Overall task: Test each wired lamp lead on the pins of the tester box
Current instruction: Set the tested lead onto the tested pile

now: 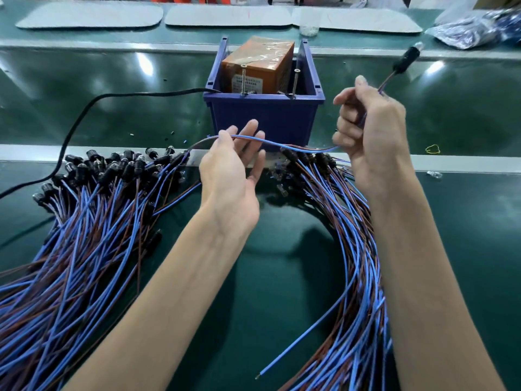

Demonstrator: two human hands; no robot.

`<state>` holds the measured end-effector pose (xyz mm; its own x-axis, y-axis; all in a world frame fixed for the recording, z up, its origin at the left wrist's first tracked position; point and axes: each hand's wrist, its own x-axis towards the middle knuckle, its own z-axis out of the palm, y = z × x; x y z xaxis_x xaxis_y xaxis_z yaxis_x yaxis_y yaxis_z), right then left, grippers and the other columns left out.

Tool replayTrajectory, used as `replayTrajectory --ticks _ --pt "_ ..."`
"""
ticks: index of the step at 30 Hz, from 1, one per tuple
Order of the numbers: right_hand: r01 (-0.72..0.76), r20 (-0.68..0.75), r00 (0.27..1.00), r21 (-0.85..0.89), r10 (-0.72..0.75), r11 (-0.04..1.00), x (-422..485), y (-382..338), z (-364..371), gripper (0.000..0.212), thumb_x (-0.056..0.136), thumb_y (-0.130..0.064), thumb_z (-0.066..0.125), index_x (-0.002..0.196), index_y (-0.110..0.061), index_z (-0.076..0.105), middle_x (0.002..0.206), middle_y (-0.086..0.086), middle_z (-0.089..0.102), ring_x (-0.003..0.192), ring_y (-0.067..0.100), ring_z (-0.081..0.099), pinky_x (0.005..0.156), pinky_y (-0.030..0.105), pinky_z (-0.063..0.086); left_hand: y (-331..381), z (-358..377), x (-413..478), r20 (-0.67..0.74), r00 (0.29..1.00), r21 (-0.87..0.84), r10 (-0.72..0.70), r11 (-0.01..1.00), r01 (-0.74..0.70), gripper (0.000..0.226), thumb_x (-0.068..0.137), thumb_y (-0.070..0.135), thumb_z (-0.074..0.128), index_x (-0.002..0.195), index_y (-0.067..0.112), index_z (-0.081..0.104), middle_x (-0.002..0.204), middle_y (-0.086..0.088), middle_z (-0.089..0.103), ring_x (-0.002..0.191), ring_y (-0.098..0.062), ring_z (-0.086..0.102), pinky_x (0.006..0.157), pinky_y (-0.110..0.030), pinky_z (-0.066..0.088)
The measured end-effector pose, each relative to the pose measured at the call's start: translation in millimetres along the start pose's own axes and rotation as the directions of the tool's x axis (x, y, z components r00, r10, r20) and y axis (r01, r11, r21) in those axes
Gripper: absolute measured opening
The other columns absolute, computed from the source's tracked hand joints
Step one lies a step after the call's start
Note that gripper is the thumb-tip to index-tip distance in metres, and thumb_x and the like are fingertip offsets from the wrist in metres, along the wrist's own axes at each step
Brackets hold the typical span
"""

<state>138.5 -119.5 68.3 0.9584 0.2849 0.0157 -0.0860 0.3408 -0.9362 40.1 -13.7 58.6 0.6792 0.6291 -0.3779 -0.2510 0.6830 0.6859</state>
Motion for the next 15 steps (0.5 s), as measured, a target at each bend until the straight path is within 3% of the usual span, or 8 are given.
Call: replayTrajectory --ticks 7,12,15 --pt "0.006 -0.076 0.997 -0.22 -0.024 0.975 1 -2 -13 0.04 0.093 -0.02 0.055 0.054 -0.014 0.055 0.041 -0.01 0.023 0.037 0.007 0.017 0.036 0.018 0.017 -2 0 2 0.005 0.995 0.061 0.099 0.993 -0.099 0.021 0.103 0.018 0.042 0.099 0.019 0.062 0.076 0.01 0.068 0.067 -0.002 0.067 0.057 -0.013 0.05" --pt "0.033 0.086 0.996 -0.332 -0.005 0.943 3 -2 -20 0.024 0.088 -0.025 0.067 0.068 -0.013 0.073 0.047 -0.01 0.03 0.039 0.004 0.019 0.035 0.014 0.016 -4 -1 1 0.246 0.966 0.408 0.072 0.897 -0.171 0.021 0.099 0.015 0.05 0.088 0.021 0.067 0.067 0.013 0.069 0.063 0.001 0.066 0.057 -0.01 0.049" --pt "0.005 0.18 0.981 -0.409 0.076 0.913 1 2 -17 0.014 0.084 -0.027 0.072 0.077 -0.015 0.075 0.058 -0.006 0.052 0.04 0.002 0.024 0.035 0.011 0.018 -7 -3 0 0.371 0.928 0.551 0.018 0.801 -0.235 0.02 0.097 0.015 0.053 0.087 0.022 0.069 0.068 0.012 0.07 0.065 0.001 0.067 0.06 -0.008 0.048"
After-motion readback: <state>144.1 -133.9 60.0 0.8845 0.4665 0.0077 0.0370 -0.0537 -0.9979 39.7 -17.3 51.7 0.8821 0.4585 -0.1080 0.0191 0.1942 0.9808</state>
